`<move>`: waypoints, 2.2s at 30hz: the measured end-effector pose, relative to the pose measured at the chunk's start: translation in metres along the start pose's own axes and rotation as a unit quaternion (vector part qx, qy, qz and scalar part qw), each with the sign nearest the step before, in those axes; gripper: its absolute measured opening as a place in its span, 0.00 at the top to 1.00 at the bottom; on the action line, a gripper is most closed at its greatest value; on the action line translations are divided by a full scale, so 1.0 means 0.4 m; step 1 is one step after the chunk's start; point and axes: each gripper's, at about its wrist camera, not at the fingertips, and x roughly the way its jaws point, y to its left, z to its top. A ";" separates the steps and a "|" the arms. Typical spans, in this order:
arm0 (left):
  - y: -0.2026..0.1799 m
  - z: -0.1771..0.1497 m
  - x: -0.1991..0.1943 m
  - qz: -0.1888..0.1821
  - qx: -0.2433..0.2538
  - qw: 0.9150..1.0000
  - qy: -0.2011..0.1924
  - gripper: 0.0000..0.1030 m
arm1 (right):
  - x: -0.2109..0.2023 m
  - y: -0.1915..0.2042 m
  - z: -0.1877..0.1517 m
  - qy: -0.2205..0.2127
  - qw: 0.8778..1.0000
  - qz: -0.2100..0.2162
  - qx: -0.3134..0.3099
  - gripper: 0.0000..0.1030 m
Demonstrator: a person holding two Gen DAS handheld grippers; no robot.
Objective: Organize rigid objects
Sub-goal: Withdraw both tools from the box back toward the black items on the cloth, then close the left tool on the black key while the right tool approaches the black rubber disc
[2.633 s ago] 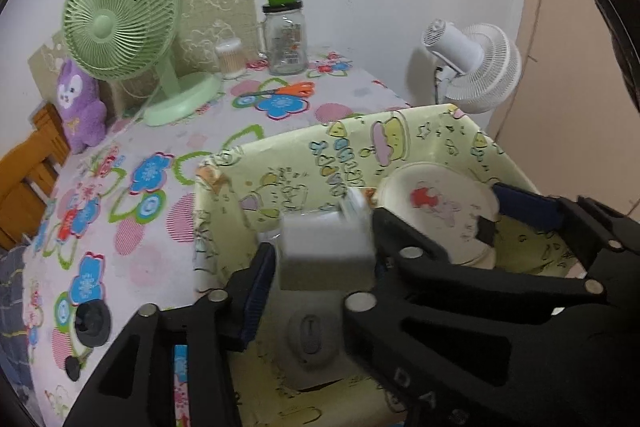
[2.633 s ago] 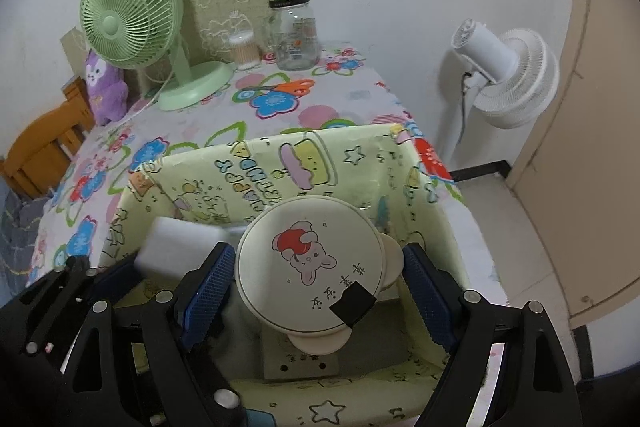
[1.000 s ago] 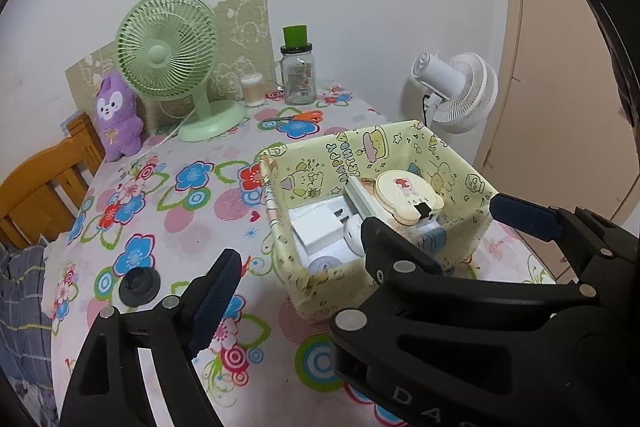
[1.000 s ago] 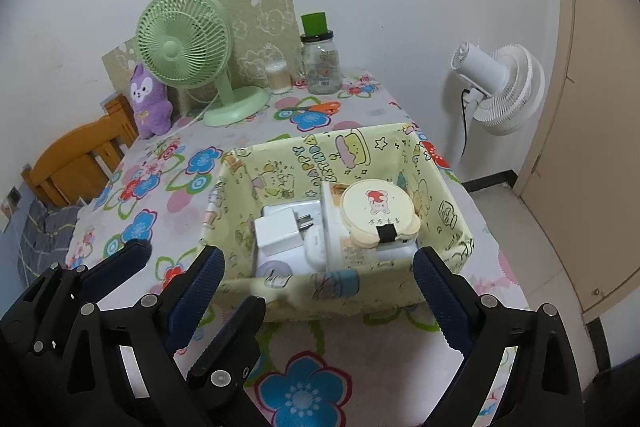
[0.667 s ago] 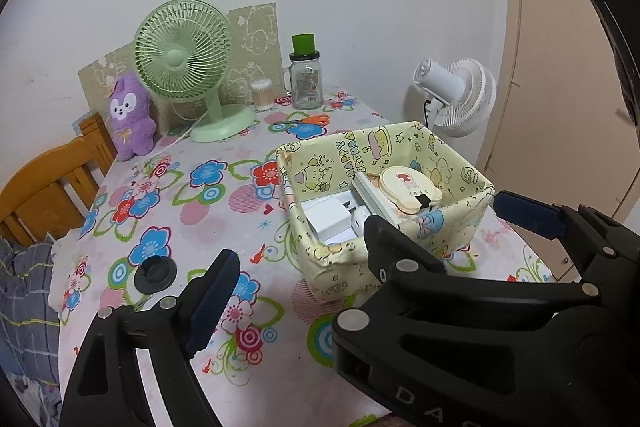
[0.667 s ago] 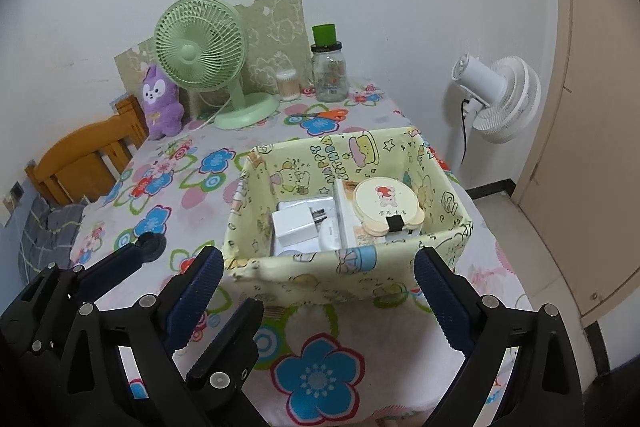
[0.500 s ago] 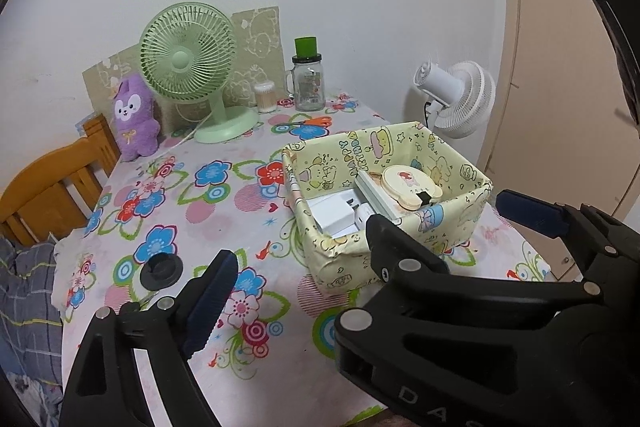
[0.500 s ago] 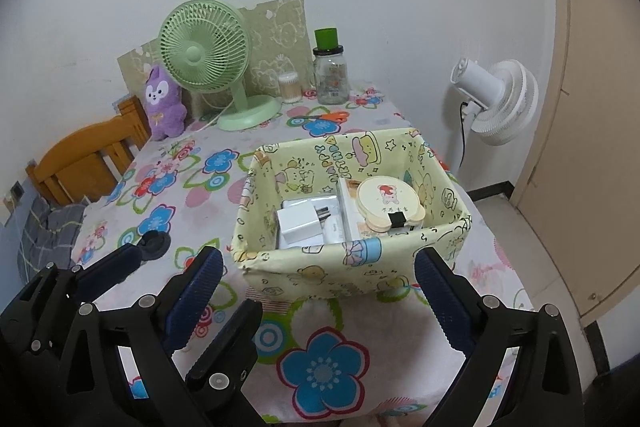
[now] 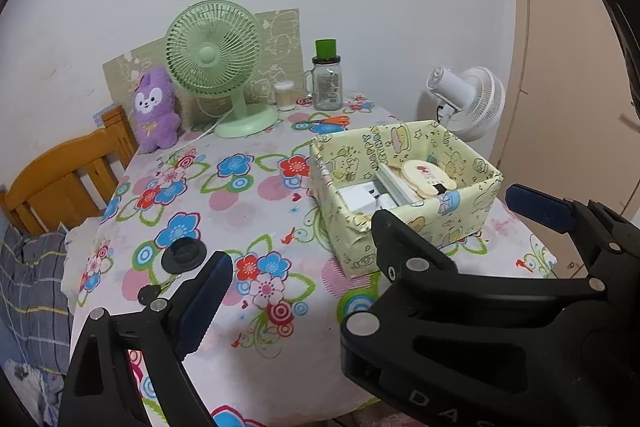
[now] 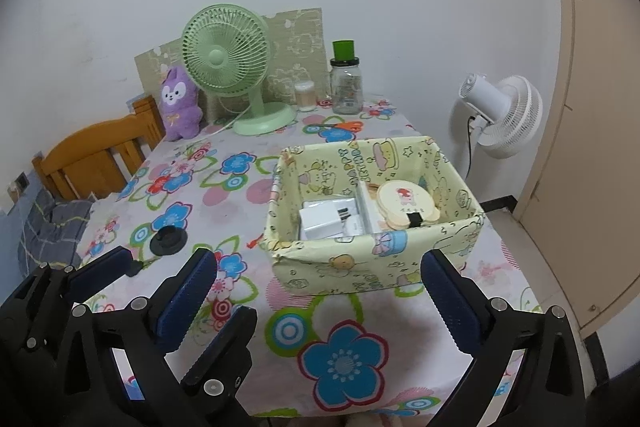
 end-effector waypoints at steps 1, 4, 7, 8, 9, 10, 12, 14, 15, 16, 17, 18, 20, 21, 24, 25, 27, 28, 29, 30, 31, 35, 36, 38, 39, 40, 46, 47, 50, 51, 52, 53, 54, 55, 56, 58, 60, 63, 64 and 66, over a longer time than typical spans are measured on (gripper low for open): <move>0.005 -0.005 0.000 0.000 -0.002 1.000 0.000 0.08 | -0.001 0.006 -0.002 -0.004 1.000 0.001 -0.005 0.00; 0.015 -0.017 0.005 0.001 -0.007 1.000 0.004 0.07 | 0.001 0.027 -0.010 -0.013 1.000 -0.002 -0.021 0.00; 0.028 -0.030 0.008 0.007 -0.008 1.000 0.007 0.07 | 0.009 0.038 -0.017 -0.009 1.000 0.002 -0.025 0.00; 0.030 -0.033 0.008 0.010 -0.008 1.000 0.007 0.06 | 0.014 0.042 -0.019 -0.007 1.000 0.006 -0.026 0.00; 0.034 -0.036 0.009 0.015 -0.007 1.000 0.008 0.06 | 0.017 0.047 -0.022 -0.005 1.000 0.010 -0.026 0.00; 0.037 -0.038 0.009 0.017 -0.007 1.000 0.008 0.06 | 0.021 0.052 -0.023 -0.003 1.000 0.012 -0.027 0.00; 0.048 -0.044 0.011 0.020 -0.008 1.000 0.009 0.06 | 0.028 0.066 -0.026 -0.003 0.999 0.016 -0.030 0.00; 0.061 -0.050 0.014 0.022 -0.011 1.000 0.011 0.06 | 0.033 0.079 -0.030 -0.004 0.999 0.019 -0.033 0.00; 0.066 -0.052 0.015 0.023 -0.012 1.000 0.012 0.06 | 0.036 0.087 -0.031 -0.004 0.999 0.020 -0.034 0.00; 0.073 -0.054 0.017 0.025 -0.014 0.999 0.014 0.06 | 0.039 0.094 -0.033 -0.004 0.999 0.022 -0.035 0.00; 0.079 -0.056 0.019 0.027 -0.015 0.999 0.015 0.06 | 0.044 0.103 -0.034 -0.003 0.999 0.025 -0.036 0.00; 0.086 -0.058 0.021 0.029 -0.016 0.999 0.016 0.06 | 0.047 0.110 -0.036 -0.002 0.999 0.027 -0.036 0.00; 0.100 -0.063 0.027 0.033 -0.019 0.999 0.017 0.06 | 0.058 0.123 -0.037 0.001 0.999 0.032 -0.037 0.00; 0.107 -0.066 0.029 0.035 -0.021 0.999 0.018 0.06 | 0.062 0.127 -0.038 0.002 0.999 0.033 -0.038 0.00; 0.130 -0.073 0.039 0.038 -0.029 0.999 0.024 0.06 | 0.075 0.147 -0.042 0.004 0.998 0.039 -0.039 0.00; 0.136 -0.075 0.042 0.039 -0.030 0.998 0.025 0.06 | 0.081 0.153 -0.044 0.007 0.998 0.040 -0.038 0.00; 0.148 -0.079 0.048 0.041 -0.032 0.998 0.028 0.06 | 0.092 0.165 -0.048 0.011 0.998 0.044 -0.037 0.00; 0.154 -0.081 0.051 0.042 -0.033 0.998 0.029 0.06 | 0.099 0.172 -0.050 0.014 0.998 0.045 -0.037 0.00; 0.161 -0.083 0.056 0.043 -0.035 0.998 0.031 0.06 | 0.104 0.176 -0.050 0.015 0.998 0.045 -0.038 0.00; 0.166 -0.085 0.058 0.043 -0.036 0.998 0.031 0.06 | 0.109 0.182 -0.051 0.016 0.998 0.046 -0.039 0.00; 0.171 -0.087 0.060 0.043 -0.037 0.998 0.031 0.06 | 0.114 0.188 -0.052 0.017 0.998 0.046 -0.041 0.00; 0.194 -0.097 0.076 0.041 -0.044 0.998 0.037 0.06 | 0.136 0.209 -0.058 0.021 0.997 0.047 -0.048 0.00; 0.199 -0.099 0.079 0.041 -0.046 0.997 0.039 0.06 | 0.141 0.213 -0.060 0.023 0.997 0.048 -0.050 0.00; 0.210 -0.103 0.086 0.041 -0.050 0.997 0.042 0.06 | 0.152 0.222 -0.062 0.027 0.997 0.049 -0.053 0.00; 0.215 -0.105 0.090 0.042 -0.051 0.997 0.043 0.06 | 0.157 0.227 -0.062 0.028 0.997 0.050 -0.054 0.00; 0.222 -0.107 0.094 0.042 -0.053 0.997 0.044 0.06 | 0.162 0.232 -0.061 0.029 0.997 0.051 -0.056 0.00; 0.246 -0.113 0.117 0.043 -0.063 0.996 0.050 0.06 | 0.194 0.253 -0.062 0.035 0.996 0.053 -0.064 0.00; 0.251 -0.115 0.123 0.042 -0.066 0.996 0.052 0.06 | 0.200 0.257 -0.062 0.036 0.996 0.053 -0.066 0.00; 0.267 -0.125 0.139 0.036 -0.073 0.995 0.056 0.06 | 0.222 0.268 -0.067 0.039 0.995 0.056 -0.073 0.00; 0.273 -0.128 0.146 0.038 -0.076 0.995 0.059 0.05 | 0.229 0.272 -0.070 0.040 0.995 0.057 -0.076 0.00; 0.278 -0.132 0.151 0.041 -0.077 0.994 0.061 0.04 | 0.235 0.275 -0.072 0.041 0.994 0.057 -0.079 0.00; 0.284 -0.137 0.158 0.045 -0.079 0.994 0.063 0.04 | 0.246 0.279 -0.074 0.042 0.994 0.058 -0.083 0.00; 0.290 -0.140 0.163 0.048 -0.080 0.993 0.065 0.04 | 0.255 0.283 -0.075 0.044 0.994 0.059 -0.085 0.00; 0.299 -0.144 0.171 0.051 -0.083 0.993 0.068 0.04 | 0.265 0.287 -0.077 0.047 0.993 0.060 -0.086 0.00; 0.307 -0.146 0.177 0.053 -0.085 0.992 0.071 0.04 | 0.275 0.291 -0.079 0.050 0.993 0.062 -0.086 0.00; 0.323 -0.151 0.188 0.058 -0.092 0.991 0.077 0.04 | 0.293 0.301 -0.080 0.055 0.993 0.065 -0.087 0.00; 0.342 -0.155 0.197 0.063 -0.100 0.990 0.082 0.04 | 0.310 0.313 -0.080 0.059 0.992 0.068 -0.090 0.00; 0.364 -0.160 0.211 0.068 -0.105 0.988 0.087 0.04 | 0.329 0.332 -0.078 0.061 0.991 0.070 -0.098 0.00; 0.371 -0.161 0.216 0.070 -0.107 0.988 0.089 0.04 | 0.333 0.337 -0.078 0.061 0.991 0.070 -0.099 0.00; 0.387 -0.161 0.227 0.071 -0.111 0.987 0.093 0.04 | 0.346 0.348 -0.076 0.063 0.990 0.071 -0.101 0.00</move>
